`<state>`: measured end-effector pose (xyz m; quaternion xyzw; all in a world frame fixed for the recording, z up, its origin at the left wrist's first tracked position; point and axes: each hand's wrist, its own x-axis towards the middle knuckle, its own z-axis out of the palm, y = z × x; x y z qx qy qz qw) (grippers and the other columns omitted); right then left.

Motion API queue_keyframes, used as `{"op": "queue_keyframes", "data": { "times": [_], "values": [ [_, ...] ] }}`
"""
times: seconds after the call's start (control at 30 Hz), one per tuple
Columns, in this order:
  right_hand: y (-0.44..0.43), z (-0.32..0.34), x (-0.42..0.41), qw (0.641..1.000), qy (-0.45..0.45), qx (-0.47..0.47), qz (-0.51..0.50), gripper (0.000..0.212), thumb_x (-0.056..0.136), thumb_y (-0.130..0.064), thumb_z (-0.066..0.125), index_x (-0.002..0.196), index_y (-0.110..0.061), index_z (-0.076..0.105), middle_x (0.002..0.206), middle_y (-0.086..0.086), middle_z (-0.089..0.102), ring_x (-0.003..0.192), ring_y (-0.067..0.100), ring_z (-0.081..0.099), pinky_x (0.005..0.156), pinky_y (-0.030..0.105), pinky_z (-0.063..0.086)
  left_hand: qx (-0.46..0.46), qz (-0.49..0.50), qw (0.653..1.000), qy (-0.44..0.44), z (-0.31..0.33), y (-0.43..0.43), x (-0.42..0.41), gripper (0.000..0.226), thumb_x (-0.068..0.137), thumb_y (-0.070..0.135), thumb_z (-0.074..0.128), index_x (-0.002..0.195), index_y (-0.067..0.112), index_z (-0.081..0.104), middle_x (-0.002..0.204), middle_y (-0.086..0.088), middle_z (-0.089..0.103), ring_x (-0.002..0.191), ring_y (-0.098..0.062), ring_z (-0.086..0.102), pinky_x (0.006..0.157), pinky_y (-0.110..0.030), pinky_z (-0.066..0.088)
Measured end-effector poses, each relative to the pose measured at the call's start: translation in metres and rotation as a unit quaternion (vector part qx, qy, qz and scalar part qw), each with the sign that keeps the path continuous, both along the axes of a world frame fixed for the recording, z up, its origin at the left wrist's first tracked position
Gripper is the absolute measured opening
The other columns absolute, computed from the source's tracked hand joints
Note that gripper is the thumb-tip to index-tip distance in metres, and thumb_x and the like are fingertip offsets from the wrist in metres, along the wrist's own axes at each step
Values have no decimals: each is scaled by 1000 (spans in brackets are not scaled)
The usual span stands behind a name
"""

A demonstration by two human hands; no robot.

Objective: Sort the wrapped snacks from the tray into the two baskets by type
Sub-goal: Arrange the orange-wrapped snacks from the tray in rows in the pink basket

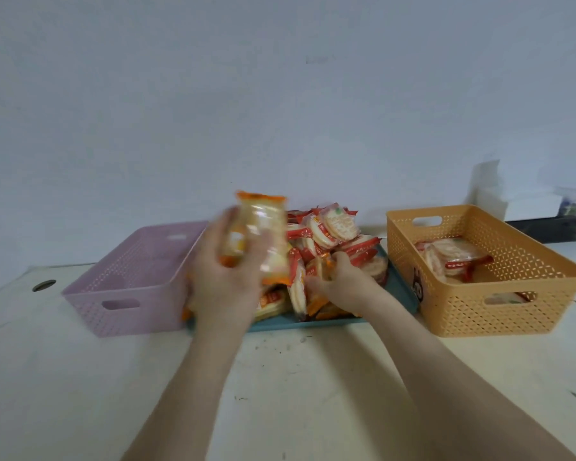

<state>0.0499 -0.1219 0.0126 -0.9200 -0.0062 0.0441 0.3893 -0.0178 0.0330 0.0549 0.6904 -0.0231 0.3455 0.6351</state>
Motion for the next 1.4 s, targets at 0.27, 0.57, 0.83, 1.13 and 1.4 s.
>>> {"op": "queue_keyframes", "data": {
  "times": [0.27, 0.57, 0.83, 1.13, 1.4],
  "values": [
    [-34, 11, 2, 998, 51, 16, 14, 38, 82, -34, 71, 113, -22, 53, 119, 3, 61, 104, 21, 54, 90, 34, 43, 222, -51, 948, 220, -47, -46, 30, 47, 92, 50, 50, 131, 24, 48, 123, 4, 60, 116, -19, 54, 97, -36, 44],
    [-54, 9, 2, 933, 136, 326, -67, 50, 96, -54, 42, 127, -17, 55, 113, 13, 67, 100, 32, 66, 80, 48, 57, 173, -111, 934, 293, -44, -86, 38, 55, 95, 58, 33, 143, 30, 33, 150, 2, 33, 144, -24, 14, 115, -50, 22],
    [-38, 43, -16, 922, 24, 386, -38, 65, 85, -69, 47, 132, -25, 54, 123, 7, 65, 104, 28, 67, 68, 40, 57, 159, -116, 970, 142, -14, -72, 18, 66, 87, 59, 51, 144, 33, 30, 145, 8, 42, 133, -14, 41, 109, -39, 37],
    [141, 136, 4, 819, 138, 525, 187, 54, 95, -50, 44, 126, -7, 57, 116, 13, 67, 106, 32, 65, 92, 52, 50, 182, 81, 978, 60, 80, 90, 15, 50, 95, 55, 37, 143, 40, 30, 141, 9, 47, 124, -14, 49, 102, -35, 38],
    [193, 113, 14, 776, 212, 588, 84, 62, 96, -36, 52, 150, -23, 22, 154, 25, 14, 136, 47, 30, 96, 58, 44, 81, 84, 983, 145, 61, 160, 21, 50, 100, 27, 36, 147, 40, 27, 152, 6, 33, 132, -12, 39, 107, -39, 32]
  ]
}}
